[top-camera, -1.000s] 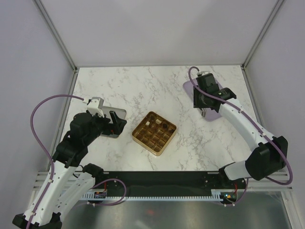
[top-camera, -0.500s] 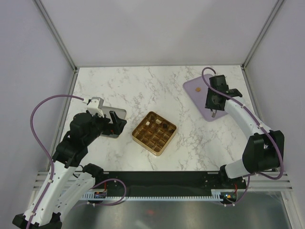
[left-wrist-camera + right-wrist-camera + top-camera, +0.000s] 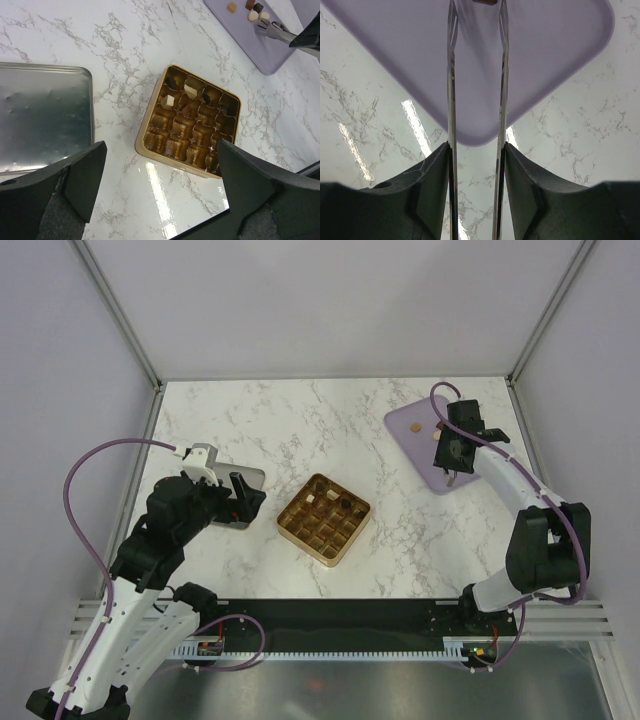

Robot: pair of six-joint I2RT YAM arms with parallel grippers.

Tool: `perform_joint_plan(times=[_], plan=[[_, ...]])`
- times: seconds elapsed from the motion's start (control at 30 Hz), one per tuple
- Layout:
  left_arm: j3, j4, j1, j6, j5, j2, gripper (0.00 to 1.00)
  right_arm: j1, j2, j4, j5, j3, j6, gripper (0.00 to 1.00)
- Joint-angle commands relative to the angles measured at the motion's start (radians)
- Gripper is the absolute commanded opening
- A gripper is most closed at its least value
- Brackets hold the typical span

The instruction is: Pack the chocolate

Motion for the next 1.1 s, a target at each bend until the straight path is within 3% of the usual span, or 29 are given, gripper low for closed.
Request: perform_joint_plan(times=[0.0, 0.37, 0.67, 1.07], plan=[[-0.003, 0.002, -0.005, 0.027, -0.001, -0.004, 1.00, -0.008, 0.018, 0.052, -0.009, 0.010, 0.009, 0.53], [-0.003, 0.002, -0.005, 0.030, -0.007, -0.002, 1.00, -0.038, 0.076, 0.069, -0.034, 0.047, 0.002, 0.52], [-0.003, 0.002, -0.005, 0.027, -0.004, 0.001, 1.00, -0.047, 0.087, 0.078, -0.074, 0.041, -0.018, 0.44], [-0.003, 0.002, -0.005, 0.025, 0.007, 0.010, 1.00, -0.001, -0.097, -0.001, -0.155, 0.015, -0.043, 0.37]])
